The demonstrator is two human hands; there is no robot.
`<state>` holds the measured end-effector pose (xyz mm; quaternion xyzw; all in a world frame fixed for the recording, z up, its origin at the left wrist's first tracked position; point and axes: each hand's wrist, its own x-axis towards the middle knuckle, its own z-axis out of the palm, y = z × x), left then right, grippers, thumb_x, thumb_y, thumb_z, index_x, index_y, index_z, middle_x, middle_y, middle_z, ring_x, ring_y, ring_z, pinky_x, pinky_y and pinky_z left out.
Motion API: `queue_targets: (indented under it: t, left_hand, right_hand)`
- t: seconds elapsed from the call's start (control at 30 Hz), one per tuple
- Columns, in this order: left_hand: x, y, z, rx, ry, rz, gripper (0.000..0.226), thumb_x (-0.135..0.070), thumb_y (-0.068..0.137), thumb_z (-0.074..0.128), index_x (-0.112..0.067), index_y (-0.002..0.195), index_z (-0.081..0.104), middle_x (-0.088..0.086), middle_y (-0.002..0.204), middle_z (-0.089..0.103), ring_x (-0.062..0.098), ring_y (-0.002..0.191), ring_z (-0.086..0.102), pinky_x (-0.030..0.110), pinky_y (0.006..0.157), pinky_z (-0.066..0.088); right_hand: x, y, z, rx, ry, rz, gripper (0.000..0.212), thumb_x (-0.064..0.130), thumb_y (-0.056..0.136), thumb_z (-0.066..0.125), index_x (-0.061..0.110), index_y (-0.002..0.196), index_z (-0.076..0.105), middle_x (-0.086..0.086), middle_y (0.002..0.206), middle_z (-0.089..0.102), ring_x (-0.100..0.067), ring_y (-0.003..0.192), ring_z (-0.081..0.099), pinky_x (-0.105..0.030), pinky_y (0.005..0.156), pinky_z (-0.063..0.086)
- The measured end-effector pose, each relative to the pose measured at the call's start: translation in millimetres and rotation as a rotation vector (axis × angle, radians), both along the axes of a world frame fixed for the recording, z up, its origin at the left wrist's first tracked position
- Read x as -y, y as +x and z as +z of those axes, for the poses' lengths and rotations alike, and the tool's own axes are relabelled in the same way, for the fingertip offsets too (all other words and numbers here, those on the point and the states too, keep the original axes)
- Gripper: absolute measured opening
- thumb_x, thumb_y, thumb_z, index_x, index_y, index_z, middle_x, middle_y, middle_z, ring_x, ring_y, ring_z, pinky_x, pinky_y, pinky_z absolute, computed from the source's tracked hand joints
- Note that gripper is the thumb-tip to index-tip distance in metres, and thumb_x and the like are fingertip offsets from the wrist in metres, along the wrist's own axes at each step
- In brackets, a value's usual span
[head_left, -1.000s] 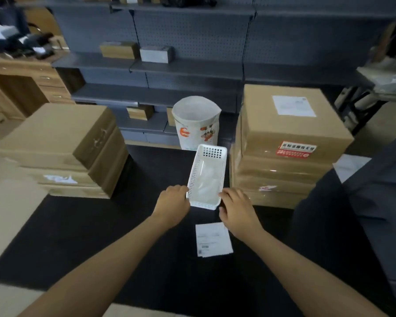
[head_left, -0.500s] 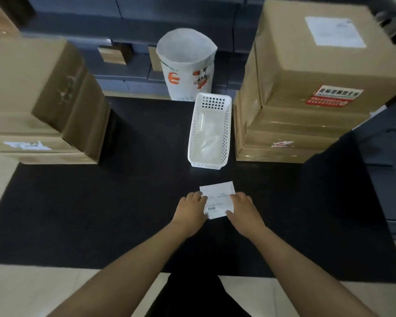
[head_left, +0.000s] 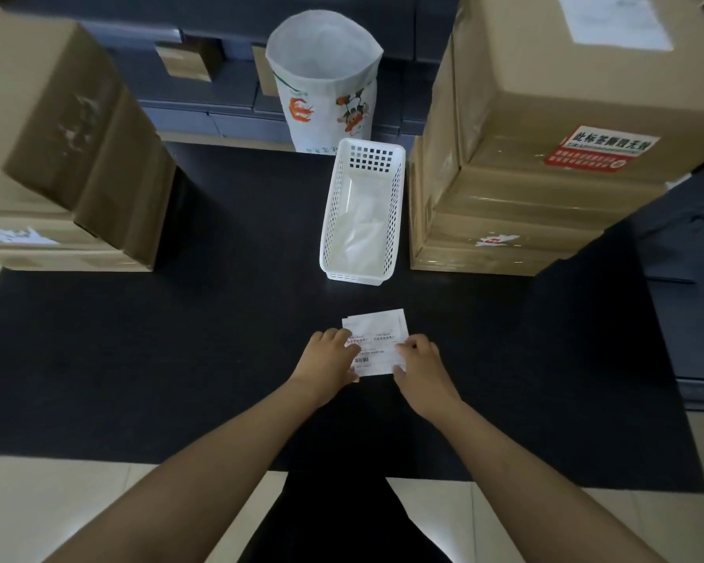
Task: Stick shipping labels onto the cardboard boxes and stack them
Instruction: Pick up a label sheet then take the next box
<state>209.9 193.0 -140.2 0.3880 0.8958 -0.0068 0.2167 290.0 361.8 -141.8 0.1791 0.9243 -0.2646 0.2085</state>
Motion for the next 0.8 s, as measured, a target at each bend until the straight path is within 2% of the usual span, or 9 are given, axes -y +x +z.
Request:
queue_targets:
  t: [0.1,0.17,0.2,0.3,0.37,0.47,0.53,0.63,0.8]
  left_hand:
    - [1.7,2.9,5.0,0.010,0.068,0.013,0.032,-0.024,0.095,0.046,-0.022,0.125,0.058,0.003,0.137,0.049,0.024,0.121,0.047,0.034,0.097,0.035]
    - [4.5,6.2,8.8,0.006,0.123,0.030,0.032,-0.010,0.092,0.042,-0.021,0.115,0.062,-0.001,0.121,0.059,0.021,0.104,0.056,0.030,0.084,0.041]
    - [6.3,6.8,9.6,0.027,0.159,0.063,0.034,-0.007,0.091,0.042,-0.019,0.115,0.062,-0.002,0.119,0.060,0.021,0.100,0.057,0.030,0.081,0.044]
    - [11.7,5.6,13.4,0.106,0.276,0.204,0.034,-0.007,0.093,0.044,-0.017,0.119,0.061,-0.001,0.124,0.058,0.021,0.102,0.059,0.033,0.082,0.049]
    - [14.5,4.4,17.5,0.136,0.373,0.319,0.029,-0.009,0.094,0.045,-0.016,0.115,0.064,-0.001,0.122,0.060,0.019,0.105,0.059,0.031,0.086,0.048]
    - [17.7,1.9,26.1,0.148,0.572,0.493,0.024,-0.002,0.090,0.051,-0.012,0.102,0.071,-0.001,0.108,0.066,0.015,0.099,0.061,0.024,0.087,0.047]
    - [20.4,0.2,30.3,0.136,0.638,0.540,0.024,0.002,0.088,0.053,-0.010,0.096,0.072,-0.001,0.103,0.067,0.014,0.096,0.062,0.021,0.086,0.046]
    - [24.4,-0.3,31.8,0.131,0.570,0.502,0.022,-0.003,0.091,0.051,-0.011,0.100,0.070,-0.001,0.108,0.065,0.014,0.099,0.061,0.024,0.086,0.048]
    - [28.3,14.5,16.4,0.057,0.350,0.286,0.030,-0.009,0.095,0.046,-0.013,0.118,0.064,0.000,0.124,0.056,0.020,0.105,0.056,0.030,0.085,0.048]
  right_hand:
    - [-3.7,-0.6,-1.0,-0.023,0.000,-0.012,0.040,0.024,0.099,0.044,0.008,0.136,0.046,0.001,0.139,0.034,-0.014,0.122,0.037,-0.029,0.100,0.043]
    - [-5.1,-0.4,-0.5,-0.058,-0.012,-0.078,0.038,0.024,0.100,0.044,0.010,0.134,0.048,0.000,0.137,0.037,-0.014,0.121,0.039,-0.028,0.099,0.041]
    - [-5.8,0.0,0.0,-0.078,-0.026,-0.135,0.036,0.025,0.100,0.044,0.011,0.133,0.050,0.000,0.136,0.039,-0.014,0.120,0.041,-0.028,0.098,0.042]
    - [-9.9,1.3,1.2,-0.111,-0.071,-0.292,0.026,0.027,0.100,0.044,0.016,0.120,0.057,-0.002,0.126,0.049,-0.013,0.105,0.049,-0.027,0.086,0.044]
    - [-13.4,1.7,1.6,-0.108,-0.098,-0.349,0.022,0.026,0.100,0.044,0.017,0.113,0.059,-0.002,0.118,0.053,-0.010,0.094,0.049,-0.024,0.077,0.039]
    - [-15.3,-0.2,4.5,-0.127,-0.151,-0.412,0.013,0.024,0.099,0.046,0.021,0.101,0.058,-0.002,0.111,0.058,-0.011,0.090,0.052,-0.023,0.074,0.039]
    - [-13.8,-2.0,7.4,-0.128,-0.165,-0.425,0.012,0.024,0.098,0.046,0.022,0.098,0.058,-0.002,0.109,0.059,-0.012,0.092,0.054,-0.024,0.075,0.040]
    - [-9.0,-3.6,9.5,-0.101,-0.167,-0.406,0.016,0.024,0.099,0.046,0.018,0.102,0.060,-0.003,0.108,0.059,-0.013,0.092,0.055,-0.025,0.074,0.042]
    - [-1.4,1.4,6.6,-0.060,-0.142,-0.321,0.022,0.026,0.099,0.044,0.014,0.109,0.060,-0.002,0.110,0.058,-0.014,0.096,0.056,-0.028,0.082,0.048]
